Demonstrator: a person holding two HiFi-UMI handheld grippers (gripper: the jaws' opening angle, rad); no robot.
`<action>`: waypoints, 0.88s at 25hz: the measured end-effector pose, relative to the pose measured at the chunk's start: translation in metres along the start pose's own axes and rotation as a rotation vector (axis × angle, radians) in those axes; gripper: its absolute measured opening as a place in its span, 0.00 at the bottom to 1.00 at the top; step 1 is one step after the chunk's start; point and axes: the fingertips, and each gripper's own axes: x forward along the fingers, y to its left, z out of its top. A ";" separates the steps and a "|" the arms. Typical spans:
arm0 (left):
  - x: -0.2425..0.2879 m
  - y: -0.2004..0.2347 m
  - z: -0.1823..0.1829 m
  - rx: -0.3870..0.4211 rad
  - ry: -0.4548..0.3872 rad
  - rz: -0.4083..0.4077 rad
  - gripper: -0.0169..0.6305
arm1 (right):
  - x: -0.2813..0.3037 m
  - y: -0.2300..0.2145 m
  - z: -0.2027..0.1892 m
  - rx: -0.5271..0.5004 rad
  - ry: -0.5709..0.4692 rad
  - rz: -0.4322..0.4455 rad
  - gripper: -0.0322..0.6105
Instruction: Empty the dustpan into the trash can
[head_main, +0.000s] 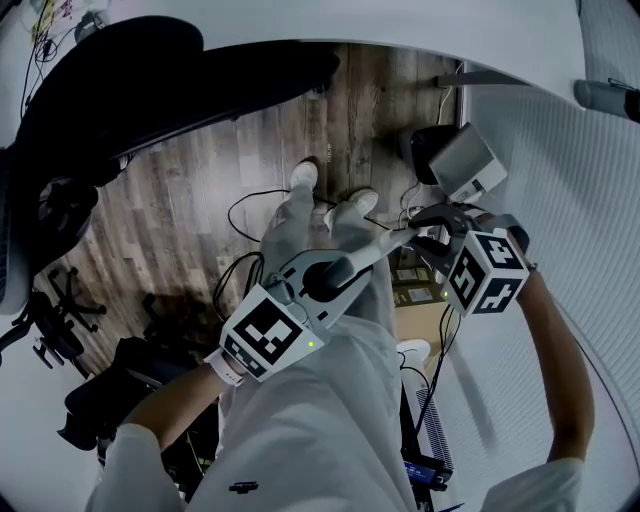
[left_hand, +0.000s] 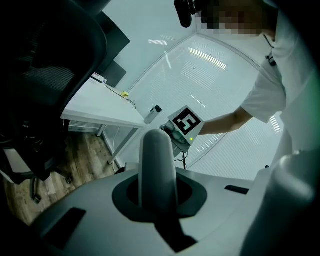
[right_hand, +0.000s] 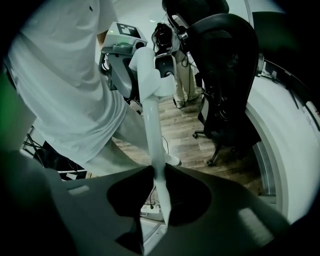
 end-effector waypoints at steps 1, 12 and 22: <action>0.001 -0.001 0.001 0.013 0.005 -0.002 0.07 | -0.001 0.001 -0.001 0.003 -0.002 -0.007 0.19; 0.002 -0.019 0.010 0.143 0.060 -0.040 0.07 | -0.015 0.010 -0.003 0.051 -0.047 -0.084 0.19; 0.003 -0.034 0.024 0.235 0.090 -0.074 0.07 | -0.032 0.015 -0.003 0.090 -0.075 -0.153 0.19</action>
